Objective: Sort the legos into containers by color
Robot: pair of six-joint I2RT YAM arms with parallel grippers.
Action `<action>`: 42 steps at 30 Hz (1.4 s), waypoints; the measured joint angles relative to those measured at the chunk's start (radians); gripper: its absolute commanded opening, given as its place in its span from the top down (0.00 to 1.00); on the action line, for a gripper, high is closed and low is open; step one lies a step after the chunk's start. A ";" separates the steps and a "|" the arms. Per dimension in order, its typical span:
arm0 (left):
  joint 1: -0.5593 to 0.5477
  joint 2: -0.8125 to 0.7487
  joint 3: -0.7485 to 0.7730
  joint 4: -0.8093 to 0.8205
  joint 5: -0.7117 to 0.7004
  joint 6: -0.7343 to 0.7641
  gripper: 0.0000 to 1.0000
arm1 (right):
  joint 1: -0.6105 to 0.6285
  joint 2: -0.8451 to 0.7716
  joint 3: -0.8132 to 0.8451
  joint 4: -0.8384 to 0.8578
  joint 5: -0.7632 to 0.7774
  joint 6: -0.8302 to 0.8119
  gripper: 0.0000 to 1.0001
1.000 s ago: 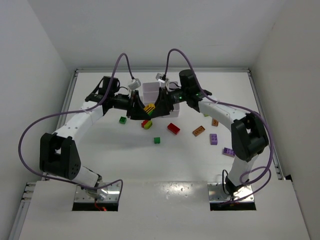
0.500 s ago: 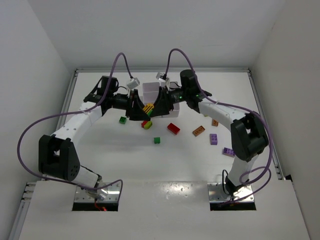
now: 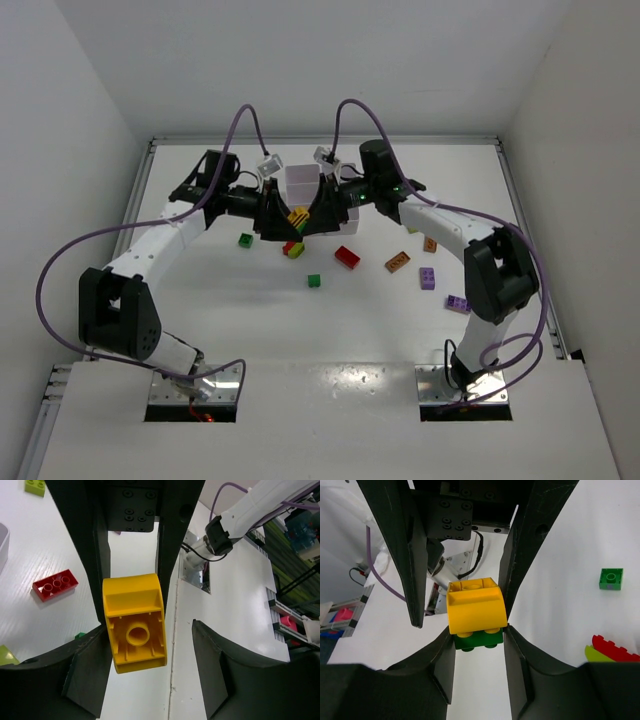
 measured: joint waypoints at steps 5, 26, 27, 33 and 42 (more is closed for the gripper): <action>0.005 0.001 0.017 0.008 -0.052 0.006 0.32 | -0.002 -0.013 0.000 -0.060 -0.002 -0.038 0.98; 0.008 0.001 0.039 0.018 -0.071 0.006 0.98 | -0.003 -0.029 -0.014 -0.139 0.047 -0.103 0.98; 0.012 -0.001 0.039 0.022 -0.079 0.009 0.98 | -0.006 -0.034 -0.024 -0.167 0.039 -0.126 0.98; 0.090 -0.055 0.024 0.017 -0.156 0.037 0.98 | -0.038 -0.080 -0.134 -0.377 0.068 -0.305 0.98; 0.100 0.014 0.008 -0.345 -0.540 0.384 1.00 | -0.045 -0.121 -0.209 -0.689 0.385 -0.617 0.98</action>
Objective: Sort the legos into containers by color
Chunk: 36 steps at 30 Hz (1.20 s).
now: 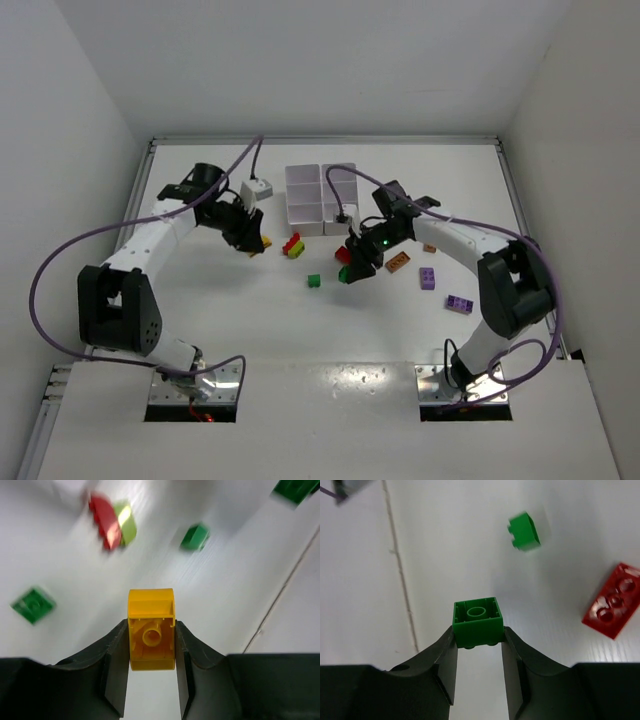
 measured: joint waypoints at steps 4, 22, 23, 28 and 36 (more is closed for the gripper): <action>-0.024 0.005 -0.122 -0.036 -0.142 0.071 1.00 | 0.013 0.003 -0.029 -0.016 0.146 -0.042 0.98; -0.040 -0.150 -0.400 0.076 -0.259 0.153 1.00 | 0.206 0.115 0.053 0.023 0.258 -0.070 0.98; -0.037 -0.151 -0.402 0.078 -0.261 0.154 1.00 | 0.218 0.119 0.056 0.023 0.257 -0.072 0.98; 0.024 -0.151 -0.410 0.107 -0.270 0.156 1.00 | 0.246 0.150 0.070 0.033 0.255 -0.072 0.98; 0.264 -0.170 -0.407 0.148 -0.198 0.142 1.00 | 0.263 0.244 0.190 0.054 0.254 -0.055 0.98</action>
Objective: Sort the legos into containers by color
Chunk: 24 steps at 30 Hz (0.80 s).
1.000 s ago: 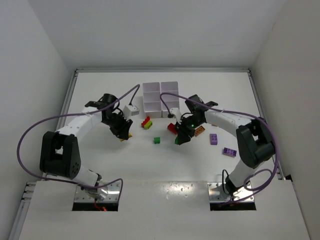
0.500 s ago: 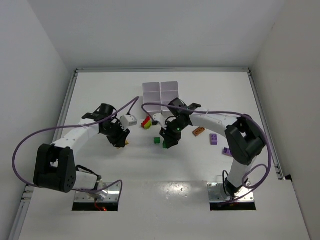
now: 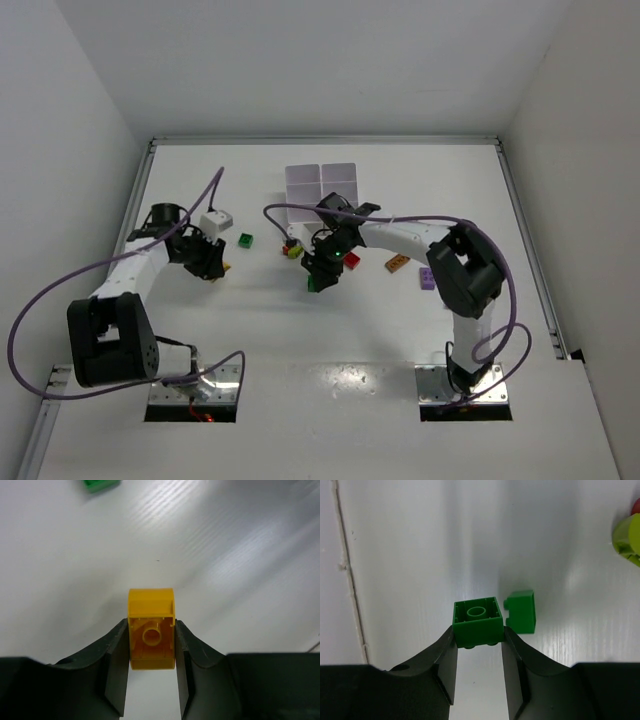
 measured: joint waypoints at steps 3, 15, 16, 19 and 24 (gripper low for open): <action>0.050 0.000 0.016 0.008 0.026 -0.002 1.00 | 0.000 0.047 0.030 0.014 -0.001 0.010 0.97; 0.065 0.026 0.045 -0.165 0.192 0.243 0.98 | 0.002 0.162 0.084 0.013 0.010 0.033 0.66; 0.065 0.034 0.048 -0.194 0.198 0.284 0.97 | 0.003 0.163 0.087 0.013 0.010 0.033 0.65; 0.065 0.049 0.050 -0.291 0.210 0.423 0.94 | 0.008 0.163 0.095 0.013 0.008 0.034 0.55; 0.026 0.038 0.048 -0.408 0.191 0.615 0.91 | 0.011 0.157 0.097 0.018 0.005 0.056 0.47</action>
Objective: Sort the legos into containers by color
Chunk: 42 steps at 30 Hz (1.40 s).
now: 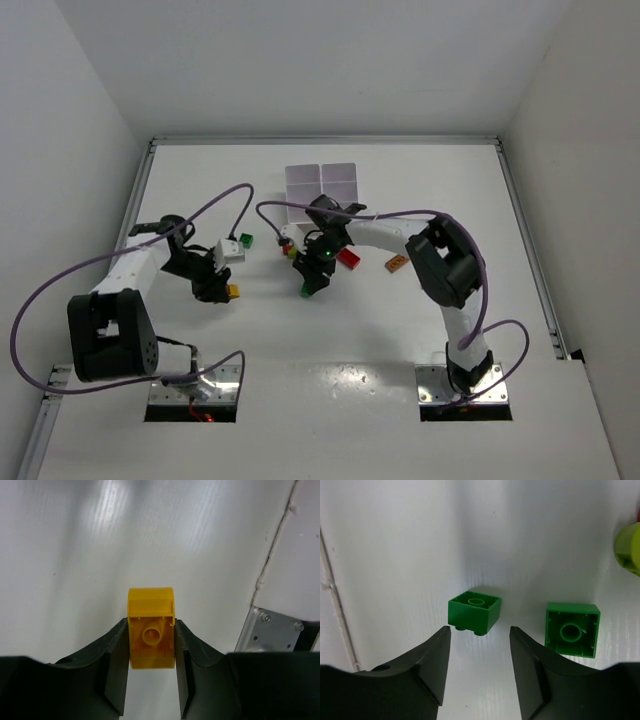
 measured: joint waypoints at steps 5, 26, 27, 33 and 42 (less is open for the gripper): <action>-0.096 -0.071 -0.014 -0.044 -0.024 0.099 0.91 | -0.029 -0.052 0.000 0.031 0.010 0.090 0.37; -0.887 0.094 -0.020 0.437 -0.039 -0.280 0.77 | -0.412 -0.340 -0.100 0.244 0.124 0.430 0.35; -0.905 0.121 -0.020 0.458 -0.044 -0.299 0.74 | -0.414 -0.341 -0.105 0.241 0.117 0.430 0.35; -0.945 0.209 -0.021 0.541 -0.071 -0.349 0.64 | -0.426 -0.362 -0.118 0.219 0.031 0.394 0.35; -0.960 0.233 -0.018 0.571 -0.080 -0.360 0.39 | -0.402 -0.346 -0.102 0.176 -0.062 0.341 0.35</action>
